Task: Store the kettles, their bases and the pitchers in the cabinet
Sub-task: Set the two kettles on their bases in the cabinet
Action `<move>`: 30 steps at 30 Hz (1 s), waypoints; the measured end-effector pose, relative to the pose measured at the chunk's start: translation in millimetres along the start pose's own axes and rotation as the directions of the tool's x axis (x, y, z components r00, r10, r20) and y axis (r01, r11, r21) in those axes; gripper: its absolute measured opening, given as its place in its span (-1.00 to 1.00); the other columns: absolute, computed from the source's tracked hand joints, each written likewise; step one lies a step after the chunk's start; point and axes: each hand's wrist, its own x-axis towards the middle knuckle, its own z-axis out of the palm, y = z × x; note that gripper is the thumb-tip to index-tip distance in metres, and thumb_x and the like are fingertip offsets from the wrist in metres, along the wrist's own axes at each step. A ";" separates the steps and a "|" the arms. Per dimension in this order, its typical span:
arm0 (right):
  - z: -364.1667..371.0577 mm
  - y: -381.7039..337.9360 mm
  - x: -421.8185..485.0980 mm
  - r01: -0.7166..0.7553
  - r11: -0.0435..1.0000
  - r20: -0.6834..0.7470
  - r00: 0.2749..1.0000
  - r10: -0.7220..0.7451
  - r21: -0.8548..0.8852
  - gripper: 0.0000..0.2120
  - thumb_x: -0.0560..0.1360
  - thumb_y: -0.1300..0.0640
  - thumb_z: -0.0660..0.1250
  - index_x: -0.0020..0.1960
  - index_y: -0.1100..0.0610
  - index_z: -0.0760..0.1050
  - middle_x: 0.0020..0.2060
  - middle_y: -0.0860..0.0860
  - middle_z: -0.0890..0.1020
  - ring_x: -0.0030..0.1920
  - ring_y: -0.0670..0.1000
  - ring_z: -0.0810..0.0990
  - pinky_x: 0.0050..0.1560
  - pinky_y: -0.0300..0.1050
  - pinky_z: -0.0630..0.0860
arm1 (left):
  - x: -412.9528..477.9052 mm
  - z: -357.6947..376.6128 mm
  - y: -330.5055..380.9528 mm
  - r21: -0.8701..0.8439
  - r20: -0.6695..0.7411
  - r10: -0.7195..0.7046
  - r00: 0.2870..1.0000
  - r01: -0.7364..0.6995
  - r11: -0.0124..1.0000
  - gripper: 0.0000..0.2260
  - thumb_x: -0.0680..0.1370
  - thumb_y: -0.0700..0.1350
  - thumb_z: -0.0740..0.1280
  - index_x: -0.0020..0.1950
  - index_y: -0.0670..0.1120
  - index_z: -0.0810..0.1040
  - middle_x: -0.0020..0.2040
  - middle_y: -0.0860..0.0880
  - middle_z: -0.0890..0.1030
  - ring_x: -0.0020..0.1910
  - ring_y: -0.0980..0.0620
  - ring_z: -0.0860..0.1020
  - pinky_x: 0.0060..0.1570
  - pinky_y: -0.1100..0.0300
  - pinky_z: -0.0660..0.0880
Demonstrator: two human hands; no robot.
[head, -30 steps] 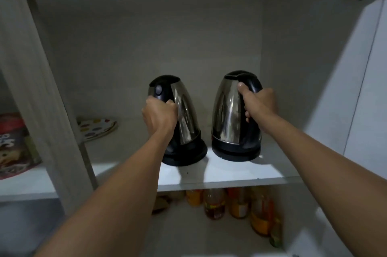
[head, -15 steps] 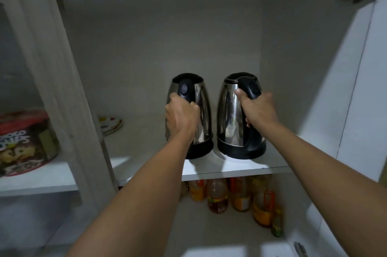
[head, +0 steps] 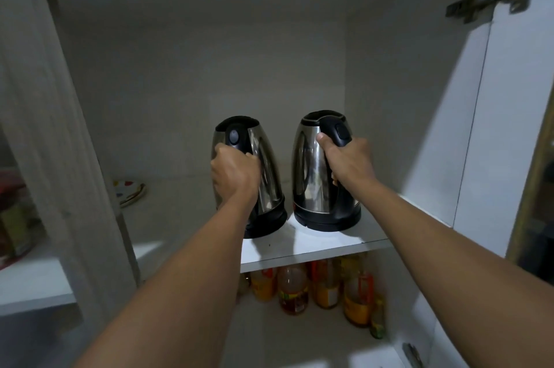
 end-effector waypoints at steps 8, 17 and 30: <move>-5.9 13.3 -13.1 -0.116 0.993 0.003 0.993 0.116 -0.037 -0.69 0.43 -0.09 0.39 -0.15 0.18 0.60 -0.45 0.07 0.61 -0.47 0.09 0.61 -0.30 -0.02 0.63 | -19.1 -1.8 -30.1 0.007 0.045 0.014 0.999 -0.014 1.000 -0.69 0.52 -0.18 0.36 0.24 -0.21 0.44 0.12 -0.25 0.60 0.08 -0.25 0.60 -0.08 0.04 0.51; 14.6 88.2 -33.0 -0.192 0.946 -0.093 0.980 0.173 -0.263 -0.38 0.29 -0.18 0.53 0.20 0.15 0.51 0.10 0.13 0.56 0.05 0.18 0.60 0.14 0.07 0.58 | -31.5 32.7 -89.2 -0.081 0.060 -0.096 0.994 0.101 0.992 -0.63 0.45 -0.19 0.48 0.23 -0.12 0.51 0.26 -0.17 0.36 0.09 -0.19 0.52 0.14 0.03 0.51; 92.2 117.7 72.3 -0.158 0.973 -0.036 0.987 0.155 -0.169 -0.48 0.32 -0.05 0.54 0.22 0.09 0.55 0.07 0.12 0.66 -0.03 0.18 0.64 -0.08 -0.06 0.54 | 62.7 124.1 -103.9 -0.122 0.039 -0.041 0.998 0.046 0.991 -0.63 0.44 -0.20 0.47 0.20 -0.25 0.53 0.27 -0.23 0.39 0.10 -0.21 0.52 0.06 0.24 0.40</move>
